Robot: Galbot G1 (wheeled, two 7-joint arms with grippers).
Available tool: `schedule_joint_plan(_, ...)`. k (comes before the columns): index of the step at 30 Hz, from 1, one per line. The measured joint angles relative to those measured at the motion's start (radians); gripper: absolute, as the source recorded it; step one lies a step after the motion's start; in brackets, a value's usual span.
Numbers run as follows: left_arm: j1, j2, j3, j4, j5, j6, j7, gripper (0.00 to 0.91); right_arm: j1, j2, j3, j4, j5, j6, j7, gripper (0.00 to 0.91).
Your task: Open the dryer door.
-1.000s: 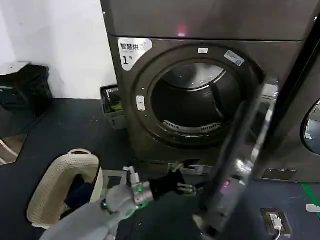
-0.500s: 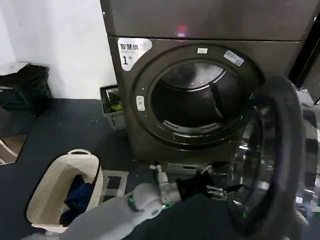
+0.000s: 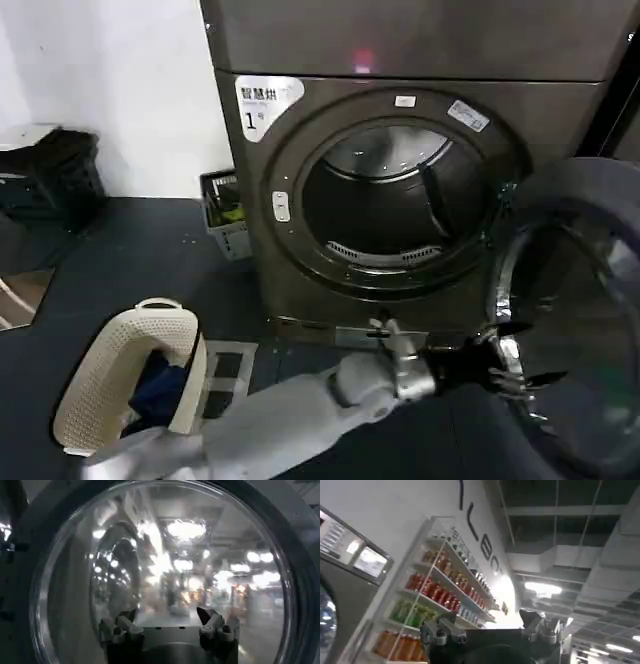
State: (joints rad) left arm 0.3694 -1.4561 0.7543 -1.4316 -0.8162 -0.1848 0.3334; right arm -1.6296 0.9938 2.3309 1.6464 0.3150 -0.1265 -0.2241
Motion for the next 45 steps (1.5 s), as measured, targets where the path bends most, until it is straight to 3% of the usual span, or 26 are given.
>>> schedule_joint_plan(11, -0.063, -0.153, 0.041, 0.153, 0.007, -0.008, -0.005, 0.907, -0.006, 0.000, 0.008, -0.015, 0.000, 0.006, -0.007, 0.907)
schedule_joint_plan(23, -0.099, -0.153, 0.039, 0.258, 0.026, -0.025, -0.029, 0.907, -0.007, 0.001, -0.002, -0.010, -0.001, 0.011, -0.014, 0.907)
schedule_joint_plan(29, -0.098, -0.153, 0.036, 0.257, 0.045, -0.046, -0.048, 0.907, -0.013, 0.002, -0.002, -0.018, -0.003, 0.024, -0.020, 0.907)
schedule_joint_plan(36, -0.098, -0.153, -0.006, 0.220, 0.154, -0.132, -0.128, 0.907, -0.017, 0.004, -0.003, -0.025, -0.006, 0.030, -0.023, 0.907)
schedule_joint_plan(41, -0.103, -0.153, -0.015, 0.143, 0.151, -0.176, -0.155, 0.907, -0.020, 0.004, -0.001, -0.022, -0.006, 0.030, -0.023, 0.907)
schedule_joint_plan(45, -0.096, -0.151, 0.002, 0.030, 0.128, -0.148, -0.166, 0.907, -0.020, 0.003, 0.000, -0.015, -0.008, 0.030, -0.023, 0.907)
